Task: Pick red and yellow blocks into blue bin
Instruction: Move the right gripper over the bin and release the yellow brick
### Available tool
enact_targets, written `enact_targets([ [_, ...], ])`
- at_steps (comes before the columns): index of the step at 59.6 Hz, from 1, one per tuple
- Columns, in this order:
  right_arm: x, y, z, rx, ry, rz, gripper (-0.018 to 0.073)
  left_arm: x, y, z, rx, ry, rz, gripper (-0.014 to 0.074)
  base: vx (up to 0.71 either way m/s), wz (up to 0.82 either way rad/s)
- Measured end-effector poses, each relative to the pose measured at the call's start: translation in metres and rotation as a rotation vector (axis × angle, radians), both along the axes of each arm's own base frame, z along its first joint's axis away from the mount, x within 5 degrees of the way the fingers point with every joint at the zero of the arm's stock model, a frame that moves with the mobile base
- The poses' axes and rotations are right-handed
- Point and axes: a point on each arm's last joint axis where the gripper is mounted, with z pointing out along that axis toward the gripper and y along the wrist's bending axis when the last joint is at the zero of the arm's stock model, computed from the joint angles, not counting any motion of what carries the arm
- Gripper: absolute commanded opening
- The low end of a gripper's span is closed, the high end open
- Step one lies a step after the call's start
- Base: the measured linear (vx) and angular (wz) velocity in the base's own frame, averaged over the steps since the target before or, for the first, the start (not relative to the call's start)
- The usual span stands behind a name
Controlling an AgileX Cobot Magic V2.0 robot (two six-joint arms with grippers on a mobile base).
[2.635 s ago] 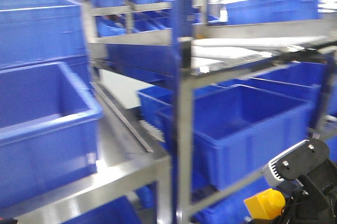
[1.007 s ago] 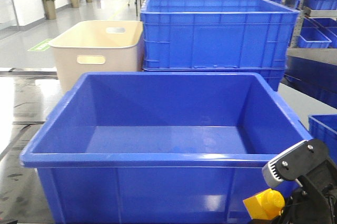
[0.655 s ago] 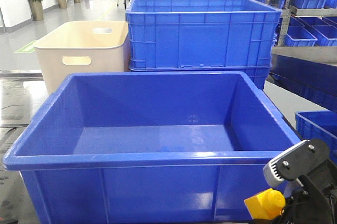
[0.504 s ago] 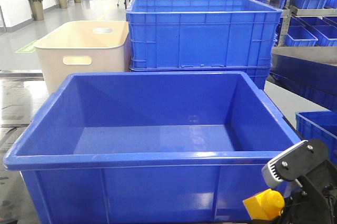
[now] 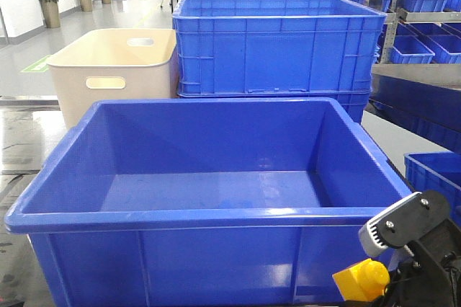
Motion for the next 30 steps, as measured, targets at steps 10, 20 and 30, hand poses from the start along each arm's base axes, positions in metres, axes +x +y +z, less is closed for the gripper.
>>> enact_targets([
  [10, 0.0, 0.0, 0.0, 0.004, 0.007, 0.0, 0.0242, 0.0, 0.0, 0.0, 0.0, 0.0, 0.0, 0.024, 0.0, 0.0],
  [20, -0.005, 0.003, 0.023, 0.038, 0.053, 0.014, 0.0242, 0.0, 0.0, 0.0, 0.0, 0.0, 0.0, 0.024, 0.0, 0.0],
  [30, -0.006, 0.005, 0.079, 0.109, -0.087, 0.038, 0.0245, 0.0, 0.0, 0.0, 0.0, 0.0, 0.0, 0.024, 0.0, 0.0],
])
